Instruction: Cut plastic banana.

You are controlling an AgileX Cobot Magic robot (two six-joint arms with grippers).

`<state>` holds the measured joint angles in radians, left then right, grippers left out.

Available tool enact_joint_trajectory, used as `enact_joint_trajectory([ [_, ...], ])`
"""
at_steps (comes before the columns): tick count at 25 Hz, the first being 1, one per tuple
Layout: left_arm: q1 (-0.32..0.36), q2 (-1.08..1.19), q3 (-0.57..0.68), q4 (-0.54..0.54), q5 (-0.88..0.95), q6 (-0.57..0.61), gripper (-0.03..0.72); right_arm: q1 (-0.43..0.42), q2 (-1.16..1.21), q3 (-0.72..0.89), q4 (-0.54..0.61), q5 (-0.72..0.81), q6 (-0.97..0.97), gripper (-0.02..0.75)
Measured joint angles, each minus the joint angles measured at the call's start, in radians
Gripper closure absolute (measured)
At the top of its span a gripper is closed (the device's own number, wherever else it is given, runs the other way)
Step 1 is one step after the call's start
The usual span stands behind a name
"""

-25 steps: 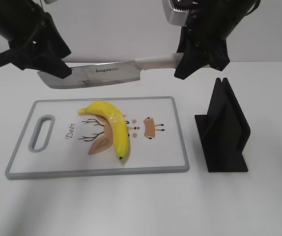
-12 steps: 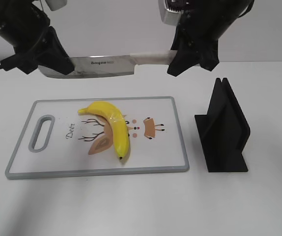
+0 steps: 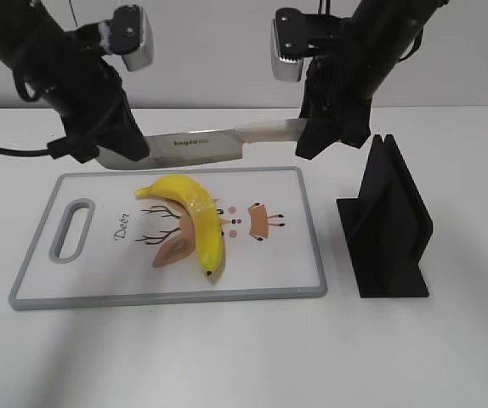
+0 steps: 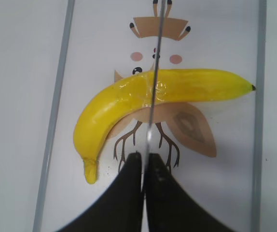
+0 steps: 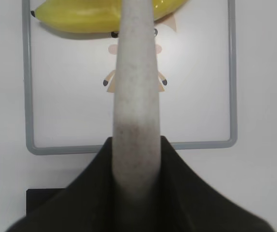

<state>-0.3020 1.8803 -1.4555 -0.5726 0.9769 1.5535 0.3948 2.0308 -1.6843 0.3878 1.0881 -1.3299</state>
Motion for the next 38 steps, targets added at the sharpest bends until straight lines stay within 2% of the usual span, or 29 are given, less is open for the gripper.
enact_joint_trajectory([
  [9, -0.030, 0.220, -0.003, -0.008, -0.166, -0.014, 0.693, 0.000, 0.198, -0.001, -0.059, -0.085, 0.024, 0.568],
  [17, -0.044, 0.257, -0.018, 0.001, -0.177, -0.040, 0.689, 0.001, 0.230, -0.007, -0.098, -0.099, 0.054, 0.559],
  [25, -0.045, 0.156, -0.007, 0.031, -0.171, -0.050, 0.693, 0.007, 0.114, -0.007, -0.115, -0.105, 0.061, 0.559],
  [33, -0.045, 0.002, -0.007, 0.027, -0.031, -0.054, 0.697, 0.010, -0.012, -0.007, -0.107, -0.028, 0.060, 0.558],
  [38, -0.045, -0.016, -0.007, 0.027, -0.013, -0.054, 0.697, 0.011, -0.017, -0.007, -0.100, -0.013, 0.059, 0.559],
])
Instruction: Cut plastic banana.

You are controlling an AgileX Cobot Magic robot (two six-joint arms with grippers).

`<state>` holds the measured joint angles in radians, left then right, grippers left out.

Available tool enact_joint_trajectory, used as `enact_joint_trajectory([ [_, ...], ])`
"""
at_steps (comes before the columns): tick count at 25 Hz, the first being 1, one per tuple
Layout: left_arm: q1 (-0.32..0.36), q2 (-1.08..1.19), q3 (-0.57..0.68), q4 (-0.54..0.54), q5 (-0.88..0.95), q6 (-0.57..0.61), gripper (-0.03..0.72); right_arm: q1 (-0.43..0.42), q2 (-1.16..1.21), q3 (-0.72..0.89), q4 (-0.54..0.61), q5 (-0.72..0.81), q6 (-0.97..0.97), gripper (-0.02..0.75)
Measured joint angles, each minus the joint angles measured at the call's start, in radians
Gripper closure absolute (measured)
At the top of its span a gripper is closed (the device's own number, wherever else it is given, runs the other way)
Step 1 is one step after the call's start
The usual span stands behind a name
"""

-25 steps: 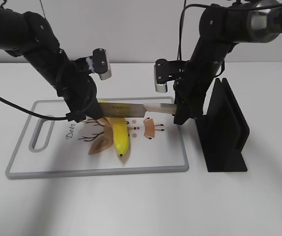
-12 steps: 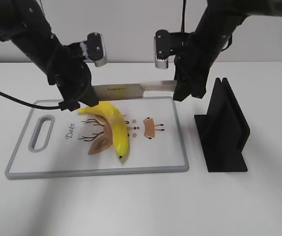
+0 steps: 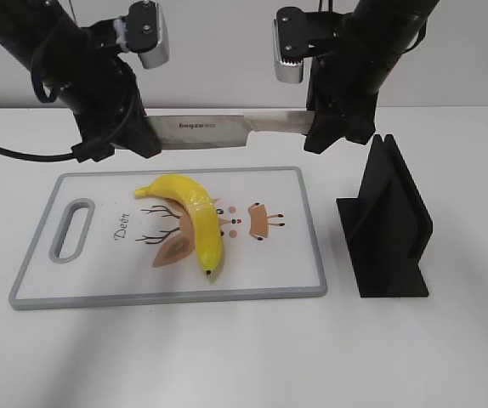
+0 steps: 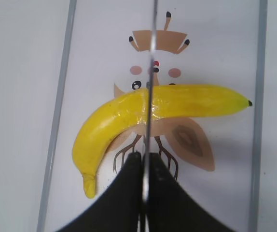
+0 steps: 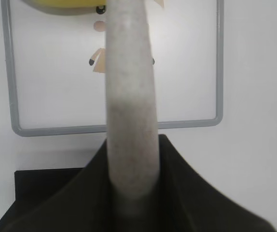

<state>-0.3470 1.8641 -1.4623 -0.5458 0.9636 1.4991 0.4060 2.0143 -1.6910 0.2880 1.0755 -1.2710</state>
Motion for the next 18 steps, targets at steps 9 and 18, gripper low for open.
enact_joint_trajectory([
  [9, 0.000, -0.001, 0.000, -0.062, 0.018, -0.002, 0.192, -0.002, 0.000, 0.000, -0.009, -0.003, -0.001, 0.567],
  [18, 0.011, -0.048, -0.118, -0.132, -0.031, -0.143, 0.019, -0.005, 0.000, 0.000, -0.040, -0.001, 0.008, 0.569],
])
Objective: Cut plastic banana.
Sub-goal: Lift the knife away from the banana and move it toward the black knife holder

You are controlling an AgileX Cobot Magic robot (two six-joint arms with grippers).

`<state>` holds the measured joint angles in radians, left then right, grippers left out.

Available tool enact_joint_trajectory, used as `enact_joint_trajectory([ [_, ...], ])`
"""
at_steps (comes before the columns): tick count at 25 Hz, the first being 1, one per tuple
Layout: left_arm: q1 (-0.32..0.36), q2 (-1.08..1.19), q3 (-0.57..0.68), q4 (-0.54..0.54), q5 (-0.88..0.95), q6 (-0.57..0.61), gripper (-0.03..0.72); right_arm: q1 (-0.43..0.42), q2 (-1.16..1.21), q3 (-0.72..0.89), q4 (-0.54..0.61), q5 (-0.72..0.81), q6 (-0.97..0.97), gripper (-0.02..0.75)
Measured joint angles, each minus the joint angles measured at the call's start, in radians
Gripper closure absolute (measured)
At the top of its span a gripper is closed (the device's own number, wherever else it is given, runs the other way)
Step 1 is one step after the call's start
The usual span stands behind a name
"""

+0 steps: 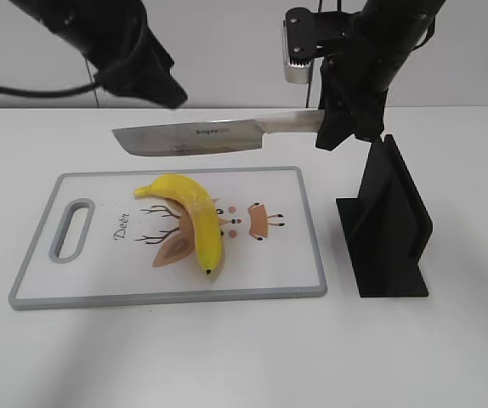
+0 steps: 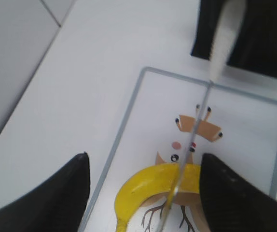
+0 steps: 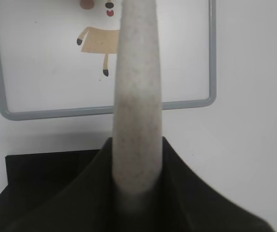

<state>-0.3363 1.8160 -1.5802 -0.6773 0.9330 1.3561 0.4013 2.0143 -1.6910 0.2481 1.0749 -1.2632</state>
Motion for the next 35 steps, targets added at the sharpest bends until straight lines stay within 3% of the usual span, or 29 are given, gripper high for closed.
enact_joint_trajectory([
  [3, 0.016, -0.020, -0.060, 0.055, -0.016, -0.211, 0.022, 0.000, 0.000, -0.003, 0.000, 0.041, 0.012, 0.569],
  [8, 0.023, -0.048, -0.146, 0.406, -0.005, -0.708, 0.031, 0.000, -0.037, -0.007, -0.002, 0.068, 0.097, 0.569],
  [11, 0.024, -0.055, -0.210, 0.619, 0.088, -0.955, 0.038, 0.000, -0.069, -0.010, -0.002, 0.070, 0.240, 0.569],
  [15, 0.041, -0.061, -0.273, 0.729, 0.254, -1.164, 0.049, 0.000, -0.102, -0.012, -0.002, 0.086, 0.519, 0.569],
  [20, 0.083, -0.069, -0.270, 0.698, 0.283, -1.261, 0.058, 0.000, -0.133, -0.012, -0.002, 0.139, 0.737, 0.569],
  [25, 0.090, -0.134, -0.191, 0.621, 0.283, -1.280, 0.083, 0.000, -0.162, -0.012, 0.000, 0.145, 0.920, 0.569],
  [30, 0.090, -0.264, -0.004, 0.618, 0.282, -1.283, 0.104, 0.001, -0.258, 0.086, 0.033, 0.144, 0.999, 0.569],
  [35, 0.090, -0.439, 0.242, 0.625, 0.284, -1.284, 0.106, 0.003, -0.425, 0.335, 0.061, 0.104, 1.038, 0.570],
])
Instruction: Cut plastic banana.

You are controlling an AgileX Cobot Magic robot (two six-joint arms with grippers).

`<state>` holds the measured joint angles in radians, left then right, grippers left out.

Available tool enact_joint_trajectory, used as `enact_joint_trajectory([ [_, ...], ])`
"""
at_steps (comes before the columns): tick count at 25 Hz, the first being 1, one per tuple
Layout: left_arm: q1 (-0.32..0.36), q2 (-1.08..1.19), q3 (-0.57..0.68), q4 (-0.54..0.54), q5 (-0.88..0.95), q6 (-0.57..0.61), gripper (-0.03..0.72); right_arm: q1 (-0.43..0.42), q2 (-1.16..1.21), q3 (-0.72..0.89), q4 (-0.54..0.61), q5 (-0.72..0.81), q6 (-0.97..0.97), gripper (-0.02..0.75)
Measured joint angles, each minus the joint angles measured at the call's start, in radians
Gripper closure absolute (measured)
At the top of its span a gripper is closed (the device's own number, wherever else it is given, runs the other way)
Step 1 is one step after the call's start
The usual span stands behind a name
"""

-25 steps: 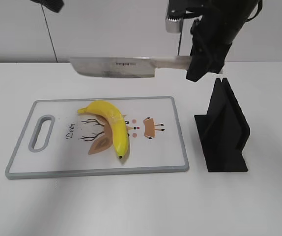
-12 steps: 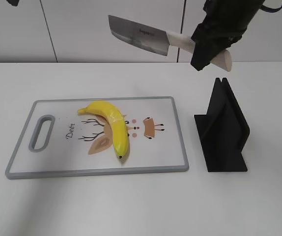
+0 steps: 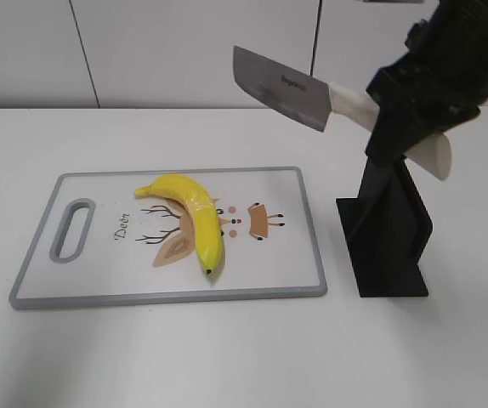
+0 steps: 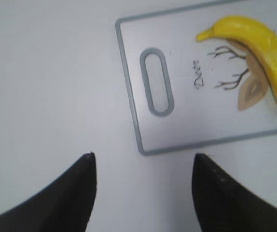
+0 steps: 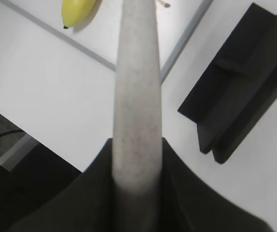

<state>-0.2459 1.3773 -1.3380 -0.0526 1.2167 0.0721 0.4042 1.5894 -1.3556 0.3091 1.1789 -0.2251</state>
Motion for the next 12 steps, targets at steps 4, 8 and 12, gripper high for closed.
enact_joint_trajectory([
  [4, 0.000, -0.156, 0.203, 0.006, 0.002, -0.013, 0.107, 0.000, -0.148, 0.183, 0.000, -0.080, 0.033, 0.570],
  [8, 0.000, -0.311, 0.376, 0.007, 0.003, -0.023, 0.107, 0.000, -0.278, 0.306, 0.002, -0.109, 0.073, 0.570],
  [12, 0.000, -0.474, 0.512, 0.008, 0.004, -0.025, 0.108, 0.000, -0.369, 0.382, 0.003, -0.126, 0.122, 0.570],
])
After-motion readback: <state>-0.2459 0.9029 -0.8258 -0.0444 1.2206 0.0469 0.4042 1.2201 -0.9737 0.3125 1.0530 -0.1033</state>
